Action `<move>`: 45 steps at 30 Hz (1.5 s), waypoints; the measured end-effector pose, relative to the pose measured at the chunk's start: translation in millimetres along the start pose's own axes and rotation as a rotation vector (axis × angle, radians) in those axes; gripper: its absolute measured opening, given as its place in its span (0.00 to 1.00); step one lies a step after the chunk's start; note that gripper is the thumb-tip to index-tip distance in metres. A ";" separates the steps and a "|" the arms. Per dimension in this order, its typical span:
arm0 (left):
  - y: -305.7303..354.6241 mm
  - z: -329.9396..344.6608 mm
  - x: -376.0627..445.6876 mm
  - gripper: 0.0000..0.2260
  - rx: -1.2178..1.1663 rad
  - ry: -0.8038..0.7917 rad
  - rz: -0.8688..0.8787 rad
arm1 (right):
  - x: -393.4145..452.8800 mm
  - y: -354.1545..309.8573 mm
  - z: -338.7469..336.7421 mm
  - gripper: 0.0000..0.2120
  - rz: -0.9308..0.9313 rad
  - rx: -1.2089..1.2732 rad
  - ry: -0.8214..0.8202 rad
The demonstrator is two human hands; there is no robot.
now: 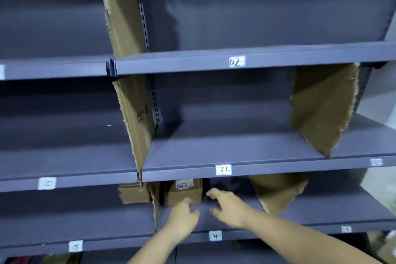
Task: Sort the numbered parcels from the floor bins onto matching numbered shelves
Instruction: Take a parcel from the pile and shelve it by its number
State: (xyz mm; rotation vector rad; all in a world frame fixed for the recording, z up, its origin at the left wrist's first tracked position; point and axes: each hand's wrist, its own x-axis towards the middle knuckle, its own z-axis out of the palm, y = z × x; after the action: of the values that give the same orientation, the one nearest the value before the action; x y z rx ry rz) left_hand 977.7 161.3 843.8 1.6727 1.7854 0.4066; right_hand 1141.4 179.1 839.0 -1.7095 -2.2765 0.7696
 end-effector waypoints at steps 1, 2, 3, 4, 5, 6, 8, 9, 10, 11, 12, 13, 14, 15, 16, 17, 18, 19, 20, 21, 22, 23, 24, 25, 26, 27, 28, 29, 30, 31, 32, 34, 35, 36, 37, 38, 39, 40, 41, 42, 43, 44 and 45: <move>7.9 -6.2 -11.8 0.17 0.008 0.008 0.023 | -13.2 -5.6 -9.3 0.24 -0.008 0.002 0.010; 16.3 -12.2 -22.6 0.15 0.009 0.022 0.042 | -26.0 -11.6 -19.0 0.23 -0.017 0.000 0.024; 25.5 -18.1 -34.1 0.14 0.003 0.039 0.066 | -39.0 -17.4 -28.1 0.23 -0.029 -0.004 0.042; 35.5 -24.0 -45.4 0.13 0.001 0.059 0.097 | -52.1 -23.6 -38.3 0.23 -0.041 -0.009 0.060; 45.6 -29.4 -55.4 0.13 0.007 0.076 0.133 | -65.0 -29.2 -47.3 0.23 -0.051 -0.015 0.081; 55.3 -34.2 -64.6 0.12 0.016 0.090 0.174 | -78.1 -34.6 -56.3 0.23 -0.053 -0.023 0.096; 75.4 -43.1 -81.8 0.10 0.039 0.117 0.265 | -104.1 -42.5 -72.2 0.23 -0.056 -0.036 0.139; 84.7 -46.0 -90.0 0.10 0.049 0.125 0.302 | -117.5 -45.1 -78.7 0.23 -0.055 -0.038 0.162; 93.4 -48.1 -97.4 0.11 0.056 0.122 0.335 | -131.0 -47.4 -84.7 0.23 -0.045 -0.039 0.185; 101.6 -48.9 -105.0 0.11 0.060 0.109 0.364 | -144.6 -49.2 -90.1 0.23 -0.030 -0.035 0.206; 109.6 -49.5 -112.0 0.11 0.063 0.096 0.398 | -158.0 -51.1 -95.5 0.23 -0.009 -0.024 0.224; 117.4 -49.5 -119.0 0.10 0.060 0.081 0.430 | -170.6 -52.5 -100.7 0.23 0.010 -0.014 0.244; 124.8 -48.3 -126.1 0.09 0.052 0.064 0.463 | -183.1 -52.9 -105.1 0.23 0.026 -0.013 0.268; 131.9 -47.7 -131.5 0.09 0.044 0.051 0.495 | -193.3 -54.0 -109.4 0.22 0.034 -0.020 0.292; 139.9 -45.2 -137.8 0.09 0.044 0.038 0.535 | -205.9 -53.9 -113.4 0.21 0.052 -0.034 0.318; 148.1 -43.0 -143.9 0.09 0.046 0.028 0.568 | -218.1 -54.3 -117.0 0.21 0.072 -0.051 0.344; 156.3 -40.5 -149.4 0.09 0.049 0.018 0.597 | -229.4 -54.5 -120.6 0.20 0.092 -0.066 0.366; 165.6 -36.0 -155.2 0.08 0.052 0.005 0.625 | -242.7 -52.8 -123.3 0.20 0.113 -0.079 0.388; 175.4 -30.5 -159.8 0.08 0.055 -0.012 0.656 | -255.9 -49.9 -125.6 0.20 0.136 -0.093 0.409; 185.7 -23.4 -164.6 0.07 0.057 -0.030 0.691 | -269.4 -45.2 -127.5 0.20 0.160 -0.107 0.426; 196.4 -14.9 -169.5 0.06 0.059 -0.051 0.722 | -283.8 -40.0 -129.4 0.20 0.191 -0.113 0.434; 207.1 -5.9 -174.9 0.06 0.059 -0.072 0.753 | -298.5 -34.2 -132.0 0.20 0.222 -0.119 0.439; 218.3 3.2 -180.3 0.07 0.054 -0.093 0.781 | -312.9 -27.0 -135.7 0.20 0.255 -0.125 0.444; 229.7 12.3 -185.5 0.08 0.047 -0.116 0.808 | -327.3 -19.7 -140.4 0.20 0.286 -0.130 0.450; 241.5 20.7 -191.2 0.09 0.038 -0.140 0.835 | -341.6 -12.3 -146.2 0.20 0.319 -0.133 0.458; 253.8 28.7 -196.3 0.10 0.029 -0.161 0.863 | -355.5 -5.0 -152.6 0.20 0.346 -0.134 0.473; 266.8 36.7 -201.1 0.10 0.025 -0.176 0.892 | -369.3 3.0 -159.3 0.19 0.373 -0.128 0.492; 280.7 45.2 -205.5 0.10 0.026 -0.185 0.923 | -383.0 12.0 -165.9 0.19 0.400 -0.118 0.513; 294.8 54.4 -209.0 0.10 0.030 -0.189 0.947 | -396.5 22.0 -172.3 0.18 0.428 -0.106 0.534; 309.3 64.1 -212.7 0.10 0.029 -0.197 0.967 | -410.1 32.7 -178.4 0.18 0.450 -0.098 0.555; 324.6 74.6 -216.6 0.10 0.027 -0.215 0.983 | -424.0 44.0 -185.0 0.18 0.475 -0.095 0.575; 355.5 97.4 -223.9 0.11 0.019 -0.262 1.019 | -451.1 70.0 -198.0 0.17 0.516 -0.108 0.609; 371.7 109.6 -227.6 0.11 0.013 -0.280 1.035 | -464.3 84.4 -205.2 0.17 0.532 -0.116 0.621; 388.2 122.2 -230.9 0.12 0.003 -0.293 1.049 | -477.7 99.4 -213.4 0.16 0.551 -0.125 0.629; 405.1 135.1 -234.2 0.12 -0.011 -0.302 1.058 | -490.8 115.2 -222.3 0.16 0.563 -0.132 0.636; 422.1 147.8 -237.3 0.11 -0.025 -0.310 1.063 | -503.4 130.8 -232.2 0.16 0.580 -0.137 0.642; 439.2 160.0 -240.1 0.11 -0.036 -0.316 1.068 | -515.5 146.1 -242.2 0.16 0.589 -0.141 0.651; 455.7 172.0 -242.7 0.10 -0.040 -0.322 1.074 | -526.6 160.9 -252.1 0.16 0.603 -0.144 0.659; 471.8 184.3 -245.0 0.10 -0.039 -0.328 1.083 | -537.5 175.9 -261.3 0.16 0.614 -0.149 0.662; 487.3 196.5 -246.7 0.09 -0.036 -0.334 1.094 | -547.6 190.1 -270.3 0.16 0.625 -0.157 0.664; 502.6 208.3 -247.7 0.09 -0.036 -0.337 1.105 | -557.0 205.1 -279.8 0.16 0.631 -0.170 0.668; 517.7 219.7 -247.9 0.08 -0.037 -0.335 1.117 | -565.6 218.8 -289.7 0.16 0.636 -0.180 0.676; 531.7 230.9 -247.4 0.08 -0.035 -0.331 1.124 | -573.8 232.8 -299.2 0.16 0.645 -0.180 0.684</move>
State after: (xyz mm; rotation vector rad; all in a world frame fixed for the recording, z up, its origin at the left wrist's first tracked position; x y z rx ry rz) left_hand 1527.7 -52.0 1065.7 2.4133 0.4643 0.5639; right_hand 1651.2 -225.7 1060.7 -2.3508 -1.3742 0.0113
